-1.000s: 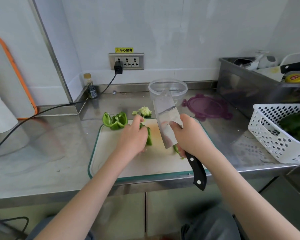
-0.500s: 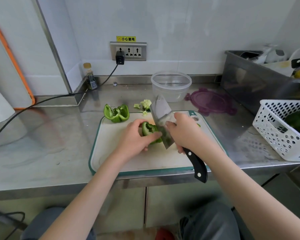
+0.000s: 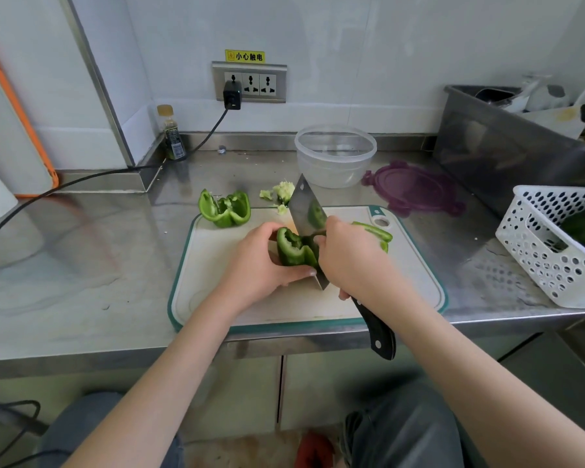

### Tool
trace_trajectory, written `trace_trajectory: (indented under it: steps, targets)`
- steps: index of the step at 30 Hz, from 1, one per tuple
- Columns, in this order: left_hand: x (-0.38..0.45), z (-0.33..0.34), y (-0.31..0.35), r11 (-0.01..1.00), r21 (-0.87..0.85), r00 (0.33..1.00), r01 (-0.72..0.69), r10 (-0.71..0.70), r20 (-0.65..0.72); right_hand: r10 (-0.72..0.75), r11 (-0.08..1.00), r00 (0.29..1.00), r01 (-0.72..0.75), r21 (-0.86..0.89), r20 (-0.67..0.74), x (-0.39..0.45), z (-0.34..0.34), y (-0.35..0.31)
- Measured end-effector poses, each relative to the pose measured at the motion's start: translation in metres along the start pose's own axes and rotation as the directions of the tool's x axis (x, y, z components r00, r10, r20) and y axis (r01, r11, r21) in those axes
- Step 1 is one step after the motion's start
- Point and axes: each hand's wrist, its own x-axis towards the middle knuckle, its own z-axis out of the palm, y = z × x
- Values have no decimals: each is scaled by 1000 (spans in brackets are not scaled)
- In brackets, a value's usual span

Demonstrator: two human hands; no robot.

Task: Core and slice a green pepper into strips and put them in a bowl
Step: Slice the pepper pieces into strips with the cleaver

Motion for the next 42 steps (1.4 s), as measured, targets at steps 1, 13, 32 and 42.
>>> trace_trajectory:
  steps: [1, 13, 32, 42]
  targets:
    - [0, 0, 0, 1000, 0, 1000, -2, 2, 0, -6, 1000, 1000, 6, -5, -6, -1, -1, -2]
    - [0, 0, 0, 996, -66, 998, -57, 54, -44, -50, 998, 999, 49, -28, -5, 12, -4, -17]
    - [-2, 1, 3, 974, -228, 999, 15, -6, 40, -20, 984, 999, 16, 176, 24, -2, -32, 10]
    - [0, 2, -1, 986, -166, 999, 0, 6, 38, 82, 995, 993, -87, 48, 89, 2, -17, -2]
